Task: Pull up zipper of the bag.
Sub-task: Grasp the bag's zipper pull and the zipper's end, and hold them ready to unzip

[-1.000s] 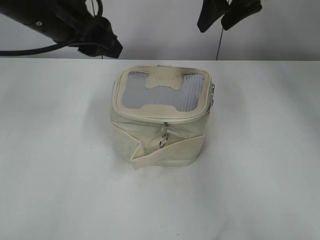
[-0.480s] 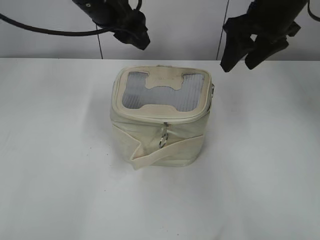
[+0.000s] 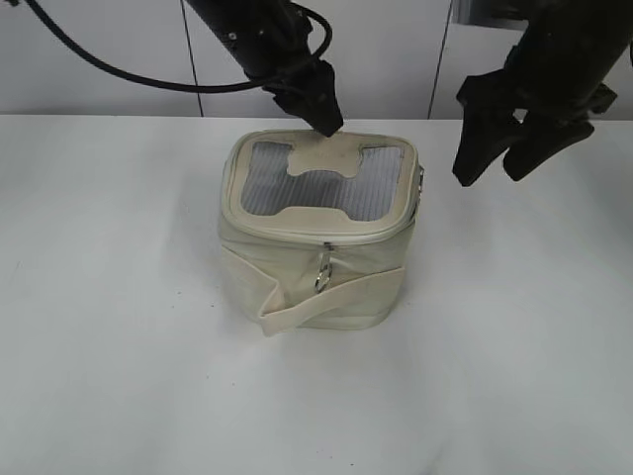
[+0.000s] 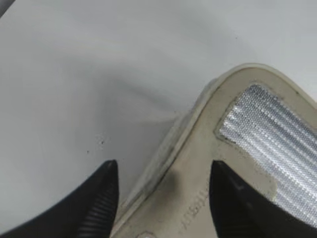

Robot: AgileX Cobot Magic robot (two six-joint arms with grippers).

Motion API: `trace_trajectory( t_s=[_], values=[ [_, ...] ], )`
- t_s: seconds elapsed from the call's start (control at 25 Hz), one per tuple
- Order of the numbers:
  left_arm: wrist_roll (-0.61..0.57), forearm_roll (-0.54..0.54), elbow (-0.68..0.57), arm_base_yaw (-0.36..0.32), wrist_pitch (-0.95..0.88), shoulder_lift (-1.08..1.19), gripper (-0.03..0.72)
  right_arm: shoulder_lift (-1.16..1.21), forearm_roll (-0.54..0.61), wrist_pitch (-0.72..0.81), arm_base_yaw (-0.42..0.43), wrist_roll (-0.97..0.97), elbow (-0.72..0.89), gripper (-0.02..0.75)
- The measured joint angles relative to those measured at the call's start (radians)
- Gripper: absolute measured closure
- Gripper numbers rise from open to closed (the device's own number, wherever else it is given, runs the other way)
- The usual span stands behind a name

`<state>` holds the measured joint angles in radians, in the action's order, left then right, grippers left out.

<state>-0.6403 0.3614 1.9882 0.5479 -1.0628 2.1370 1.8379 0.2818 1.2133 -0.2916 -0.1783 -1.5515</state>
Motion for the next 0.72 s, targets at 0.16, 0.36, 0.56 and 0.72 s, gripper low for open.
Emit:
trace_trajectory(
  t_s=[0.16, 0.36, 0.56, 0.72],
  values=[
    [-0.035, 0.041, 0.062, 0.000, -0.016, 0.047, 0.240, -0.011, 0.000, 0.000, 0.000, 0.012, 0.013, 0.222],
    [-0.065, 0.092, 0.106, 0.000, -0.028, 0.094, 0.240, -0.012, 0.000, 0.000, 0.000, 0.017, 0.013, 0.222],
    [-0.089, 0.115, 0.110, 0.000, -0.034, 0.135, 0.240, -0.012, 0.001, 0.000, 0.000, 0.018, 0.013, 0.222],
    [-0.091, 0.133, 0.119, -0.005, -0.045, 0.158, 0.242, -0.012, 0.001, 0.000, 0.000, 0.018, 0.013, 0.222]
  ],
)
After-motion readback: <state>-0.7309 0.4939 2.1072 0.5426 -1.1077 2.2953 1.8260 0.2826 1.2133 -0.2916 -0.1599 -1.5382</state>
